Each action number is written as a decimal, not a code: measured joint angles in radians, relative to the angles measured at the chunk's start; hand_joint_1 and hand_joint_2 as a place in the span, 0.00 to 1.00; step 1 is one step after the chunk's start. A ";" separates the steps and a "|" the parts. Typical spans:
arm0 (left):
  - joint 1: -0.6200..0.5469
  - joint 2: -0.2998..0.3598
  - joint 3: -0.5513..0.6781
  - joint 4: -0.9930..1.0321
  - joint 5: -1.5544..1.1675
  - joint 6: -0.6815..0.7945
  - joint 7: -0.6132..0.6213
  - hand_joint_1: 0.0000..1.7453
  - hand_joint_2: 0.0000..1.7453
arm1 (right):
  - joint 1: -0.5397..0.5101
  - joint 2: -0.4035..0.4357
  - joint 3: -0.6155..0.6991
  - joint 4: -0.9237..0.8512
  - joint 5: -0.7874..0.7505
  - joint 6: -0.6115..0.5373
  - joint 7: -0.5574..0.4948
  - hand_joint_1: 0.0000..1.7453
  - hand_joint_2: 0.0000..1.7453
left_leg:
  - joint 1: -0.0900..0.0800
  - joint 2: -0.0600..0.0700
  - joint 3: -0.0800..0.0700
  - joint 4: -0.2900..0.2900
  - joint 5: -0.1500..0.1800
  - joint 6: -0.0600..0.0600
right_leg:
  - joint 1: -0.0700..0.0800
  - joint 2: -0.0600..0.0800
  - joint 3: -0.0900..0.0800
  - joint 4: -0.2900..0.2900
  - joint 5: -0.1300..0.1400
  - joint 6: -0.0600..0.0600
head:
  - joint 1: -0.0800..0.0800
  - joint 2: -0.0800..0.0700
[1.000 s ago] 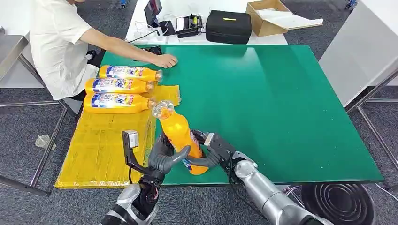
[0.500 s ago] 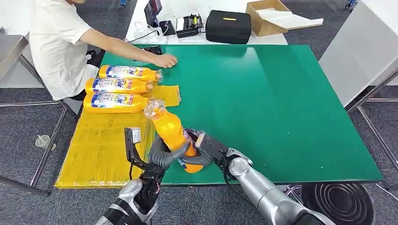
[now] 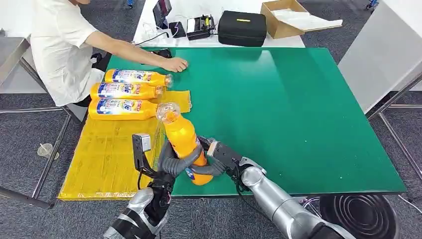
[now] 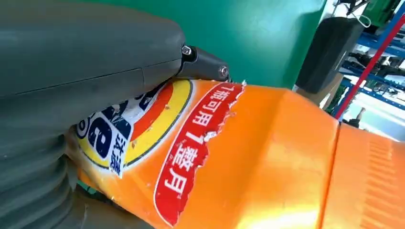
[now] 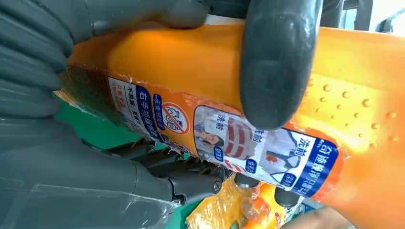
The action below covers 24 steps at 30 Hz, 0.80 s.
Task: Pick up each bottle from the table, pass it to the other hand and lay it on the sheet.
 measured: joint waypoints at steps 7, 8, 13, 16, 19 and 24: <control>0.020 0.000 0.016 -0.031 0.005 -0.002 -0.016 1.00 1.00 | 0.014 0.001 0.011 0.000 -0.018 0.002 -0.012 0.00 0.00 | 0.000 0.000 0.000 0.000 0.000 0.000 | 0.000 0.000 0.000 0.000 0.000 0.000 | 0.000 0.000; 0.028 0.000 0.019 -0.044 0.007 -0.002 -0.016 1.00 1.00 | 0.020 0.002 0.011 -0.001 -0.020 -0.012 -0.013 0.00 0.00 | 0.000 0.000 0.000 0.000 0.000 0.000 | 0.000 0.000 0.000 0.000 0.000 0.000 | 0.000 0.000; 0.090 0.008 0.039 -0.124 0.016 -0.001 -0.021 1.00 1.00 | 0.067 0.003 0.001 -0.032 0.003 -0.117 -0.032 0.00 0.00 | 0.000 0.000 0.000 0.000 0.000 0.000 | 0.000 0.000 -0.001 0.000 0.000 0.000 | 0.000 0.000; 0.146 0.011 0.056 -0.198 -0.025 0.075 -0.054 1.00 1.00 | 0.127 0.004 -0.020 -0.086 0.071 -0.219 -0.042 0.00 0.00 | 0.000 0.001 -0.001 0.000 -0.001 0.000 | 0.000 0.000 -0.003 0.000 -0.001 0.000 | 0.000 0.000; 0.169 0.012 0.076 -0.274 -0.081 0.185 -0.092 1.00 1.00 | 0.189 -0.003 -0.045 -0.145 0.120 -0.282 -0.042 0.00 0.00 | 0.000 -0.001 -0.001 0.000 -0.001 0.000 | 0.000 -0.001 -0.002 0.000 -0.001 -0.001 | 0.000 0.000; 0.162 0.025 0.109 -0.310 -0.481 0.525 -0.233 1.00 1.00 | 0.298 -0.029 -0.092 -0.226 0.213 -0.371 -0.059 0.00 0.00 | 0.000 0.000 -0.002 0.000 -0.001 0.000 | 0.000 0.000 -0.003 0.000 0.000 0.000 | 0.000 0.000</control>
